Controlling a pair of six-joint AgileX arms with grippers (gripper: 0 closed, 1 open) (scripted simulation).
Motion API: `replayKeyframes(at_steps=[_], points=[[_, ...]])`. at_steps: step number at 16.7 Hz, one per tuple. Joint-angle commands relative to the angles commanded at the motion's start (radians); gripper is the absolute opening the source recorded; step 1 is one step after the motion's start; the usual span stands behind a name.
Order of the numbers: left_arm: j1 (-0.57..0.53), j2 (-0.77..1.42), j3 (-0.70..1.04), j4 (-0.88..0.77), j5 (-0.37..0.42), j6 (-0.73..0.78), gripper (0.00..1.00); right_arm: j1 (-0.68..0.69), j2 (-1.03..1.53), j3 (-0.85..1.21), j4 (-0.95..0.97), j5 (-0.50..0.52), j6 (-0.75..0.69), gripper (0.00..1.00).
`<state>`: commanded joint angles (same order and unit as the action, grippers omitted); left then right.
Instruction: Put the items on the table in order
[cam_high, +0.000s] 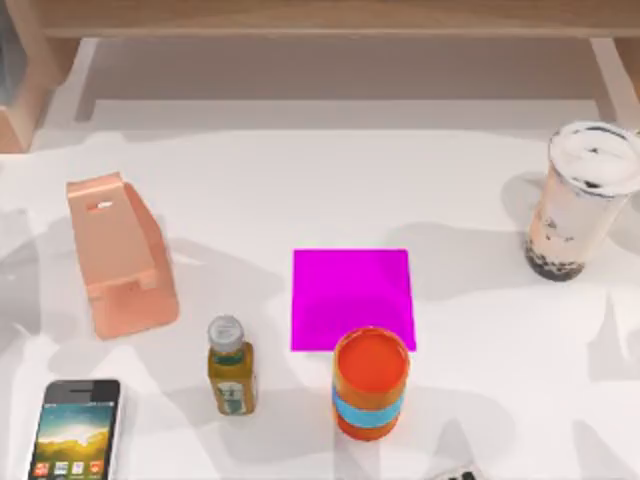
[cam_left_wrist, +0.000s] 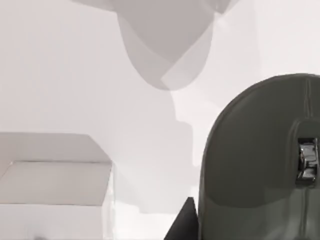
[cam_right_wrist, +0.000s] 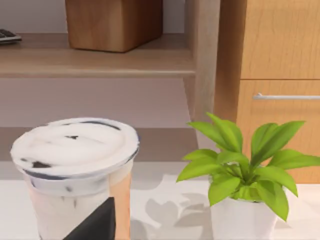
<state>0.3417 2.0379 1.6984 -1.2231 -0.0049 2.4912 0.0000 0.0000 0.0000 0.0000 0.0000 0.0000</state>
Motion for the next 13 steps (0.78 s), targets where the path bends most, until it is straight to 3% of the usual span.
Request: replayKeyframes(at_steps=[7, 10, 13], points=[[-0.009, 0.001, 0.008, 0.001, -0.005, -0.026, 0.00, 0.000, 0.000, 0.000, 0.000, 0.000, 0.000, 1.00], [-0.041, -0.001, 0.029, 0.017, -0.027, -0.147, 0.00, 0.000, 0.000, 0.000, 0.000, 0.000, 0.000, 1.00], [-0.098, -0.001, 0.064, 0.040, -0.057, -0.362, 0.00, 0.000, 0.000, 0.000, 0.000, 0.000, 0.000, 1.00]])
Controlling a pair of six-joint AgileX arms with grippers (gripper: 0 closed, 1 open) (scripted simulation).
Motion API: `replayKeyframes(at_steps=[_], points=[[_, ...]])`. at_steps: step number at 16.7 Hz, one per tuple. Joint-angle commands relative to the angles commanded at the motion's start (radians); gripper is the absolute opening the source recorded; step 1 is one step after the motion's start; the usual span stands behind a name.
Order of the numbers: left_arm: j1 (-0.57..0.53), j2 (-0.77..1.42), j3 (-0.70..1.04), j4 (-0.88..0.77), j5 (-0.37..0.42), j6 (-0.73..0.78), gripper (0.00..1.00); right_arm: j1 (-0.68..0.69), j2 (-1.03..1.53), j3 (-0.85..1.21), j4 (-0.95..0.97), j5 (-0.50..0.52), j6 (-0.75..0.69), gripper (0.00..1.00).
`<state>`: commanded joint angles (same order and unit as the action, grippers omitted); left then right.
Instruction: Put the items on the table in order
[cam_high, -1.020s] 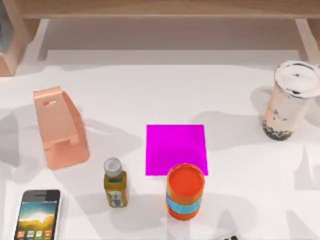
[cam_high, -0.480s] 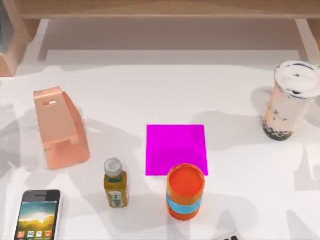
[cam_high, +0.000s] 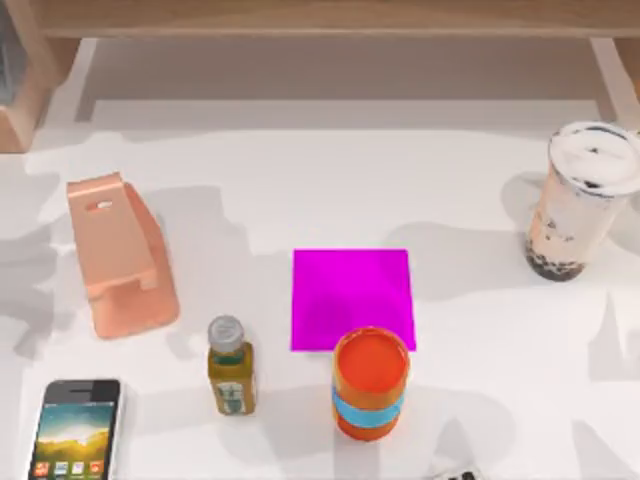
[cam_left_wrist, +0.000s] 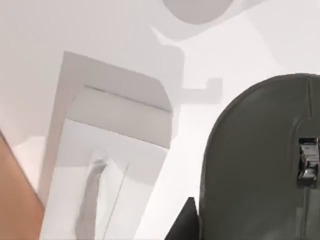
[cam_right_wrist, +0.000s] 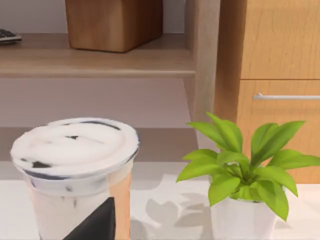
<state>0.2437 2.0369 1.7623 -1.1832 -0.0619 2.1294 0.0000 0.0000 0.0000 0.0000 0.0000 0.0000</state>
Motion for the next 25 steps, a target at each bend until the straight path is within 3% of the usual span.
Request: replayKeyframes(at_steps=[4, 9, 17, 21, 25], points=[[-0.113, 0.009, 0.060, 0.036, -0.038, -0.427, 0.00, 0.000, 0.000, 0.000, 0.000, 0.000, 0.000, 1.00], [-0.301, 0.043, 0.137, 0.069, -0.061, -1.098, 0.00, 0.000, 0.000, 0.000, 0.000, 0.000, 0.000, 1.00], [-0.663, 0.175, 0.205, 0.062, -0.018, -2.162, 0.00, 0.000, 0.000, 0.000, 0.000, 0.000, 0.000, 1.00], [-0.826, 0.254, 0.211, 0.039, 0.028, -2.548, 0.00, 0.000, 0.000, 0.000, 0.000, 0.000, 0.000, 1.00], [-0.939, 0.315, 0.208, 0.017, 0.066, -2.771, 0.00, 0.000, 0.000, 0.000, 0.000, 0.000, 0.000, 1.00]])
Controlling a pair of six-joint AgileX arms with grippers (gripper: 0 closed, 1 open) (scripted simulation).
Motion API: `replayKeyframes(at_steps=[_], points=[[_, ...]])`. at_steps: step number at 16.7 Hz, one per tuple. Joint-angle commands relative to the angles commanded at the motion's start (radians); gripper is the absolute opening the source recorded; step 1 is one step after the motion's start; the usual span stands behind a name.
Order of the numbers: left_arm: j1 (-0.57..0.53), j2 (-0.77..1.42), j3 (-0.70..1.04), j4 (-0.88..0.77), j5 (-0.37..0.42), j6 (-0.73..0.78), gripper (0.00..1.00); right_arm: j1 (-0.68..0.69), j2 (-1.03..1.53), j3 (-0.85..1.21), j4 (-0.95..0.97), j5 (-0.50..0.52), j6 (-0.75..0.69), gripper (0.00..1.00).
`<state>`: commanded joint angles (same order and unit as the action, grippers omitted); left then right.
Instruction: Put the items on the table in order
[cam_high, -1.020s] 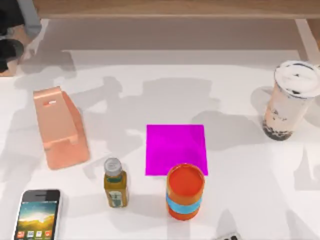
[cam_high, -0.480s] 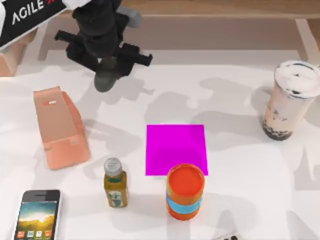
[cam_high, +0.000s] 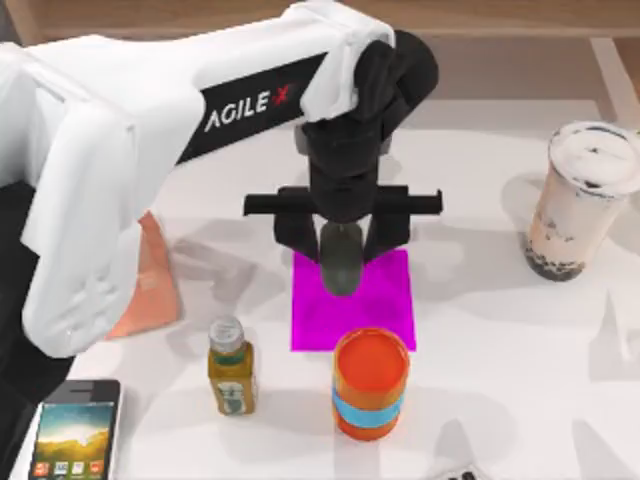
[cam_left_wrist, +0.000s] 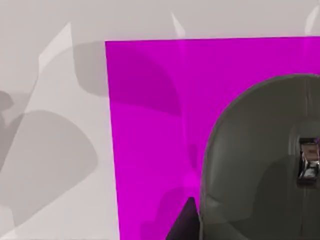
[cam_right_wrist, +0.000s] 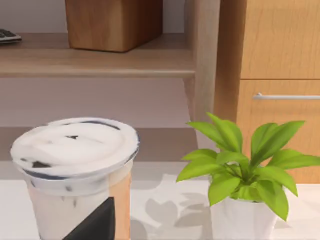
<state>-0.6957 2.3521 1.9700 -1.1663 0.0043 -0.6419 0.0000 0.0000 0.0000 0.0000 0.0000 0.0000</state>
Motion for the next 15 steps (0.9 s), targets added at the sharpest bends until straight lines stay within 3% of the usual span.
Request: replayKeyframes(at_steps=[15], points=[[-0.032, 0.026, -0.029, 0.026, 0.012, -0.056, 0.00, 0.000, 0.000, 0.000, 0.000, 0.000, 0.000, 1.00]])
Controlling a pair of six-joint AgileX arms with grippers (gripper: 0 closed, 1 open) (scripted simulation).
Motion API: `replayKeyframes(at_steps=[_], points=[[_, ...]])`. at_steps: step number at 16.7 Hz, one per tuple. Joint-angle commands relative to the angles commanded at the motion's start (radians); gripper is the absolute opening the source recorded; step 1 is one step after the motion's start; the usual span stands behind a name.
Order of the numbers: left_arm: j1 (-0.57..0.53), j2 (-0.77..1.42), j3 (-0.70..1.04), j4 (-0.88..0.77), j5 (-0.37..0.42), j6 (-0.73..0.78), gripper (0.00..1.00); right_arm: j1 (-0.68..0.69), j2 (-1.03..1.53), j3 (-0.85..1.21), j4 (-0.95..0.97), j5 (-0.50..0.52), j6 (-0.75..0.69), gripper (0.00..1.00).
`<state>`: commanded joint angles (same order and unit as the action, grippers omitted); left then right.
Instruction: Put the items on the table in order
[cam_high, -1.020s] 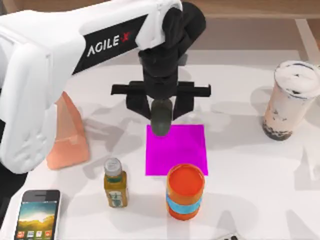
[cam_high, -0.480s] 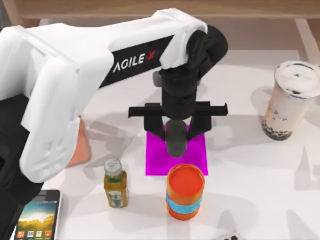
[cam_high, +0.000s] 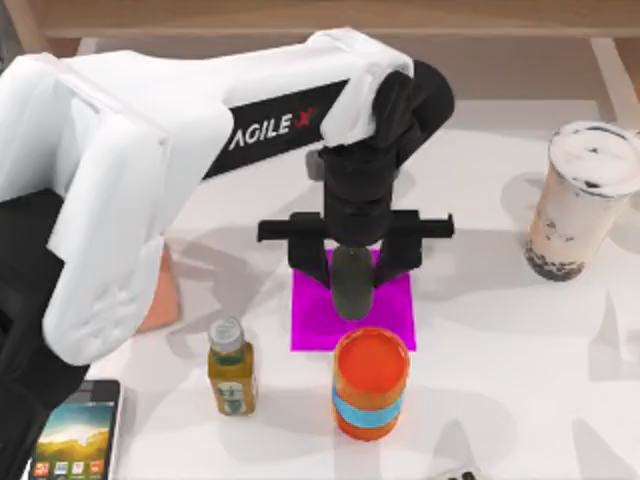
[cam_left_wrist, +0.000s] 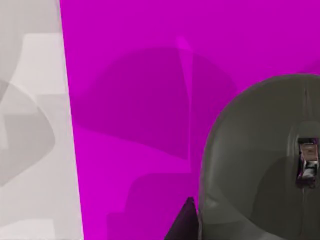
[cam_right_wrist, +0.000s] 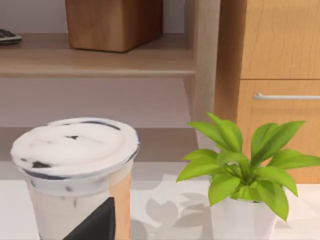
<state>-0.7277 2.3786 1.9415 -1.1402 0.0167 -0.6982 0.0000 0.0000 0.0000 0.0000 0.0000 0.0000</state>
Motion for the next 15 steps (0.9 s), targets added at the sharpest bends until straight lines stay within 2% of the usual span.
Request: replayKeyframes(at_steps=[1, 14, 15], points=[[0.000, 0.000, 0.000, 0.000, 0.000, 0.000, 0.00, 0.000, 0.000, 0.000, 0.000, 0.000, 0.000, 1.00], [0.000, 0.000, 0.000, 0.000, 0.000, 0.000, 0.98, 0.000, 0.000, 0.000, 0.000, 0.000, 0.000, 1.00], [0.000, 0.000, 0.000, 0.000, 0.000, 0.000, 1.00, 0.000, 0.000, 0.000, 0.000, 0.000, 0.000, 1.00]])
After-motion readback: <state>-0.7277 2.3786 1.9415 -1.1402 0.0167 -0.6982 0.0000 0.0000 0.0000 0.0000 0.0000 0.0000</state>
